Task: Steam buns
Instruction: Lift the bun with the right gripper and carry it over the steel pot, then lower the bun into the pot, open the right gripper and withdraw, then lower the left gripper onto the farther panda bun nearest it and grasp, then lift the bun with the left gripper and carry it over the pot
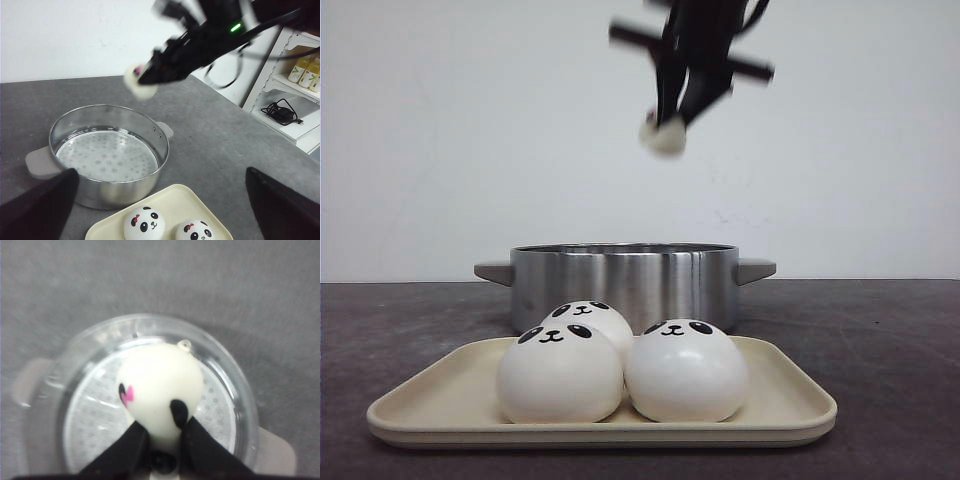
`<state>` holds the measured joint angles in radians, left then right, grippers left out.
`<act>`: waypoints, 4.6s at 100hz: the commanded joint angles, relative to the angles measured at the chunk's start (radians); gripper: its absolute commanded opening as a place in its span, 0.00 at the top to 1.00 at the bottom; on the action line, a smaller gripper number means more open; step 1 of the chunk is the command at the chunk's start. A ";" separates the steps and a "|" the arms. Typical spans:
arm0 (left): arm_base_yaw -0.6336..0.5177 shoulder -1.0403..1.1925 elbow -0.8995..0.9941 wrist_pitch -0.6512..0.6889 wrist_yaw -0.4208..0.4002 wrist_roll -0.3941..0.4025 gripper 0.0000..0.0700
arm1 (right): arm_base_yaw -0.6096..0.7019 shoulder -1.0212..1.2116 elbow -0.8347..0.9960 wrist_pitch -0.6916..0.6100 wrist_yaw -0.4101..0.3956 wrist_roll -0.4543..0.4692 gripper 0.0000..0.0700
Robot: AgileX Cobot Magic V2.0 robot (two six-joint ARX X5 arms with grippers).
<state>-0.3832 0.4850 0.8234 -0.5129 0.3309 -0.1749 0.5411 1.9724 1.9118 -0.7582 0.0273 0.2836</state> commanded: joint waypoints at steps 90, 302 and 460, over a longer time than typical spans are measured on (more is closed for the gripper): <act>-0.005 0.005 0.016 -0.042 -0.001 0.009 0.00 | -0.021 0.276 0.014 0.063 0.035 -0.029 0.41; -0.301 1.269 0.381 -0.107 -0.227 -0.159 0.00 | 0.548 -0.851 0.209 -0.484 0.526 -0.026 0.98; -0.273 1.035 0.734 -0.079 -0.291 -0.009 1.00 | 0.548 -0.850 0.209 -0.537 0.557 0.015 0.98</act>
<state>-0.6662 1.4868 1.5311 -0.6258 0.0463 -0.2249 1.0775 1.1130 2.1010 -1.3022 0.5797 0.2928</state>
